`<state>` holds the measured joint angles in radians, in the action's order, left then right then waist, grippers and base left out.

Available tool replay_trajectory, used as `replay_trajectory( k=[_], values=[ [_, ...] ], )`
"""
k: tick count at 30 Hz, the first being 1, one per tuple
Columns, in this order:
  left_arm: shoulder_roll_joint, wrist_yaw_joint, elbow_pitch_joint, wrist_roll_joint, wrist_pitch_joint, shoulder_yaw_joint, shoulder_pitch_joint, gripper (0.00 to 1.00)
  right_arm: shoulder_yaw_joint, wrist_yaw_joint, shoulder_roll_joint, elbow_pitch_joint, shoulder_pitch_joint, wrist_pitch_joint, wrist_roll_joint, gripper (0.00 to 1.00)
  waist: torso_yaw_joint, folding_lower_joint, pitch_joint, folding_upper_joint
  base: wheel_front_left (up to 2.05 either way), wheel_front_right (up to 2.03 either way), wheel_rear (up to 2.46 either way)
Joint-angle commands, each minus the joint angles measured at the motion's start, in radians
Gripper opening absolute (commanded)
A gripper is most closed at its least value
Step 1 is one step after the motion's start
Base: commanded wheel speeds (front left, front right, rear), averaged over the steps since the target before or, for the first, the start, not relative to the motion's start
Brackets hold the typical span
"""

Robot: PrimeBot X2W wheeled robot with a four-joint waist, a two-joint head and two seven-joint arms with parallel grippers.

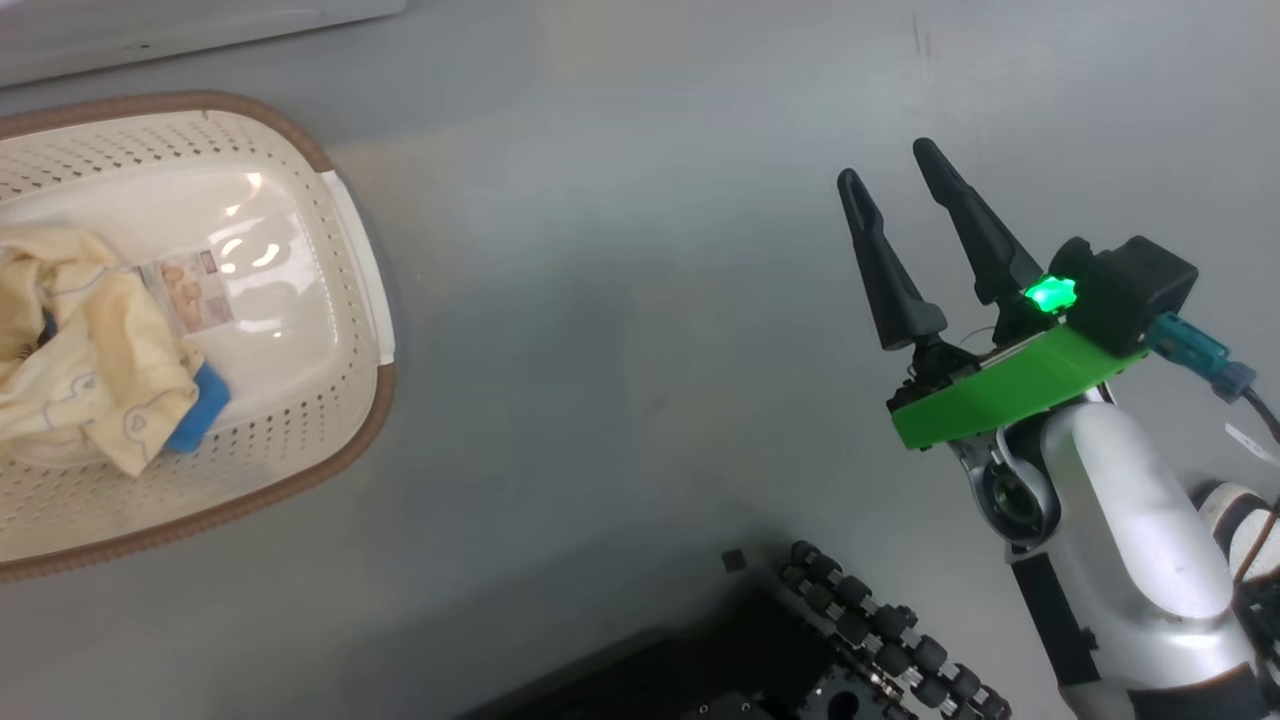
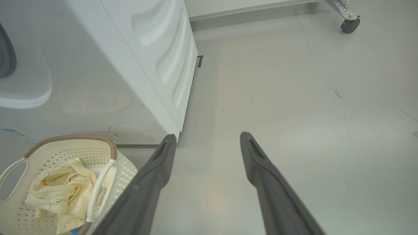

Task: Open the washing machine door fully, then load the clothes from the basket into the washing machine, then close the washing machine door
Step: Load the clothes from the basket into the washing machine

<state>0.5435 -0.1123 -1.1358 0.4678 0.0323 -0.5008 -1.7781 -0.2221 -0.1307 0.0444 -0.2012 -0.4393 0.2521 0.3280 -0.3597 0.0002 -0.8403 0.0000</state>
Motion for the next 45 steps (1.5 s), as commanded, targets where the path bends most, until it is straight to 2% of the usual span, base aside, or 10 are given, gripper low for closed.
replay_trajectory(
  k=[1, 8, 9, 10, 17, 25, 31, 45],
  values=[
    [0.035, 0.007, 0.012, -0.015, 0.013, -0.004, -0.066, 0.00, -0.014, 0.000, 0.006, 0.029, 0.013, 0.010, 0.009, 1.00, -0.014, -0.0002, -0.021, 0.0000, 0.00, 0.00, 0.00],
    [0.017, 0.001, -0.033, -0.019, 0.050, -0.020, -0.093, 0.00, -0.016, 0.000, 0.006, 0.028, 0.010, 0.010, 0.021, 1.00, -0.023, -0.0002, -0.032, 0.0000, 0.00, 0.00, 0.00],
    [0.014, -0.001, -0.038, -0.023, 0.056, -0.027, -0.092, 0.40, -0.013, 0.000, 0.006, 0.026, 0.010, 0.010, 0.021, 1.00, -0.022, -0.0002, -0.030, 0.0000, 0.00, 0.00, 0.00],
    [0.011, -0.002, -0.047, -0.022, 0.057, -0.030, -0.090, 1.00, -0.011, 0.000, 0.006, 0.024, 0.010, 0.010, 0.021, 1.00, -0.021, -0.0002, -0.028, 0.0000, 0.00, 0.00, 0.00],
    [-0.012, -0.012, -0.085, -0.005, 0.079, -0.044, -0.070, 1.00, 0.011, 0.000, 0.006, 0.023, 0.008, 0.010, 0.001, 1.00, 0.005, -0.0002, 0.002, 0.0000, 0.00, 0.00, 0.00],
    [-0.059, -0.018, -0.098, 0.050, 0.106, -0.054, 0.014, 1.00, 0.050, 0.000, 0.006, 0.020, 0.013, 0.010, -0.052, 1.00, 0.072, -0.0002, 0.070, 0.0000, 0.00, 0.00, 0.00],
    [-0.093, -0.018, -0.048, 0.133, 0.098, -0.092, 0.152, 1.00, 0.090, 0.000, 0.006, 0.012, 0.026, 0.010, -0.099, 1.00, 0.140, -0.0002, 0.154, 0.0000, 0.00, 0.00, 0.00],
    [-0.090, -0.018, 0.103, 0.319, 0.166, -0.199, 0.517, 1.00, 0.176, 0.000, 0.006, -0.012, 0.109, 0.010, -0.180, 1.00, 0.282, -0.0002, 0.392, 0.0000, 0.00, 0.00, 0.00]
  ],
)
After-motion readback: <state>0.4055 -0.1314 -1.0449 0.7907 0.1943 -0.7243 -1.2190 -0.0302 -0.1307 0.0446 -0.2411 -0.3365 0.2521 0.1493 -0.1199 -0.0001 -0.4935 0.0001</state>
